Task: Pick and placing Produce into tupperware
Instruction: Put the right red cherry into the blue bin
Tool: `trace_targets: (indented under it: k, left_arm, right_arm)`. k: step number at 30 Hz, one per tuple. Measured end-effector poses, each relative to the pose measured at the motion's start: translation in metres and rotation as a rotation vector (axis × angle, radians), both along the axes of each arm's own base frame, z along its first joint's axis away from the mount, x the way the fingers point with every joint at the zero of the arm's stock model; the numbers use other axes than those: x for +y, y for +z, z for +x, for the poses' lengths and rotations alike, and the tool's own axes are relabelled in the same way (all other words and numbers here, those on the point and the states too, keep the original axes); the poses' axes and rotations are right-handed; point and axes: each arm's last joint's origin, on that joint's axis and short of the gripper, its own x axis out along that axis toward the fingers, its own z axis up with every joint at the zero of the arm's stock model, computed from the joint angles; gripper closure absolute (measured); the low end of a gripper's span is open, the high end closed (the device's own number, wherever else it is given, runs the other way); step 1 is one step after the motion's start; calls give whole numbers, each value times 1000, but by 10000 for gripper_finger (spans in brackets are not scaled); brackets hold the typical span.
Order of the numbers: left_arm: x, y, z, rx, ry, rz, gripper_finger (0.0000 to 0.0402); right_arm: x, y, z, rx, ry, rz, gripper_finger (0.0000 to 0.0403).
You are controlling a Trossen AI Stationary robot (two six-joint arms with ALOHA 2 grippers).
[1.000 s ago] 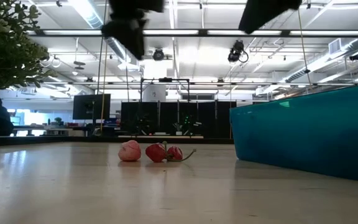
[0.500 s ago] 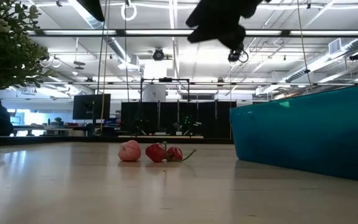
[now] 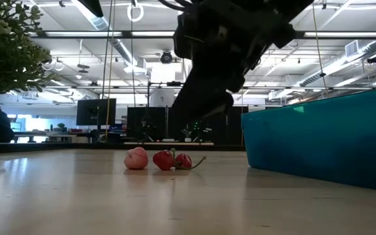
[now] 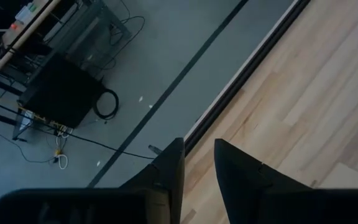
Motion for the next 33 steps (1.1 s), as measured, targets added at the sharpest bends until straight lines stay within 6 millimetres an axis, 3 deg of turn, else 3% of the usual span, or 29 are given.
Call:
trace_targets:
  k: [8,12,19,33]
  left_arm:
    - [0,-1,0,7,0,-1,310]
    - [0,-1,0,9,0,-1,317]
    - [0,-1,0,8,0,-1,321]
    - [0,-1,0,6,1,-2,324]
  right_arm:
    - [2,2,3,-56,24,-21,243]
    - [7,-10,0,-12,116,-111,243]
    - [9,-31,2,28,131,-153,243]
    - [-2,-36,4,27,132,-258,243]
